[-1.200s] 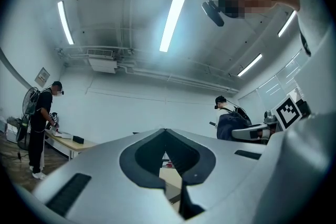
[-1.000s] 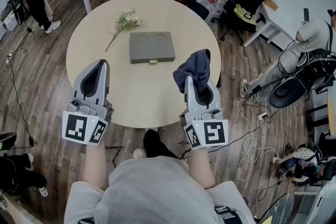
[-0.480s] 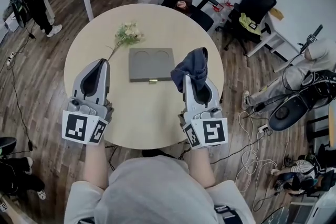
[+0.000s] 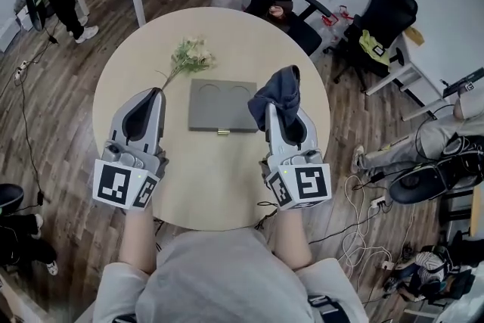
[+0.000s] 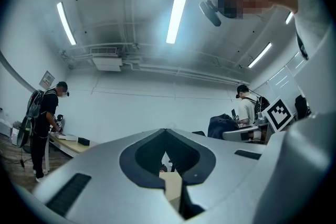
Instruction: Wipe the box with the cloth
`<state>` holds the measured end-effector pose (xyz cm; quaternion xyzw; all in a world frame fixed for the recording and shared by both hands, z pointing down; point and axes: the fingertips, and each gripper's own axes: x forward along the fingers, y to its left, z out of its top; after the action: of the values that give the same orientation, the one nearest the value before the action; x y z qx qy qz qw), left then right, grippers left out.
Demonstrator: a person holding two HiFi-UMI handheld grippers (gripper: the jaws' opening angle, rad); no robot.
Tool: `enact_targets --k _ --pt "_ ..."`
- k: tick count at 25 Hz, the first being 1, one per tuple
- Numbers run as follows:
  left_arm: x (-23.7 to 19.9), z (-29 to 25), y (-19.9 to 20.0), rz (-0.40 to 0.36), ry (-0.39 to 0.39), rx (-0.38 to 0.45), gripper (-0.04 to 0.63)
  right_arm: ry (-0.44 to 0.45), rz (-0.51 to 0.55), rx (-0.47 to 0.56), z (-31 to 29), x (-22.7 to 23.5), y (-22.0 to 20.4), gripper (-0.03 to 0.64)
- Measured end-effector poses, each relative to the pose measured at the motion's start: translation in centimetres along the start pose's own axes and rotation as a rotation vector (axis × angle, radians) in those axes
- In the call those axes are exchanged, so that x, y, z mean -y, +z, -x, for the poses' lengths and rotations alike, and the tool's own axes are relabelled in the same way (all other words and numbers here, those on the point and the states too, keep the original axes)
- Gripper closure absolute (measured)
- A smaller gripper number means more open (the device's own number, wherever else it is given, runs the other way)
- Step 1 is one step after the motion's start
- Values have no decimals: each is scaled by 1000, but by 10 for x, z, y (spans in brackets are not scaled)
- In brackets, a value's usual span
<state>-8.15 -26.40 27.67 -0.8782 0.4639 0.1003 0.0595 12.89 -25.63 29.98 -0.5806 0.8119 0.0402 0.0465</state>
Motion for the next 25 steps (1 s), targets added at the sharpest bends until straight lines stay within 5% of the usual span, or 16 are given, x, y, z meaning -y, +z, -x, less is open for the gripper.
enact_targets --k 16,22,25 --pt "-23 2 -65 29 100 -168 588 236 -300 -389 -94 -20 -141 558" --pt "-30 6 -77 40 120 -197 588 344 -166 -461 -124 -43 -175 569" --pt "-32 6 -81 44 126 -204 588 408 -213 -513 -137 -57 -185 572"
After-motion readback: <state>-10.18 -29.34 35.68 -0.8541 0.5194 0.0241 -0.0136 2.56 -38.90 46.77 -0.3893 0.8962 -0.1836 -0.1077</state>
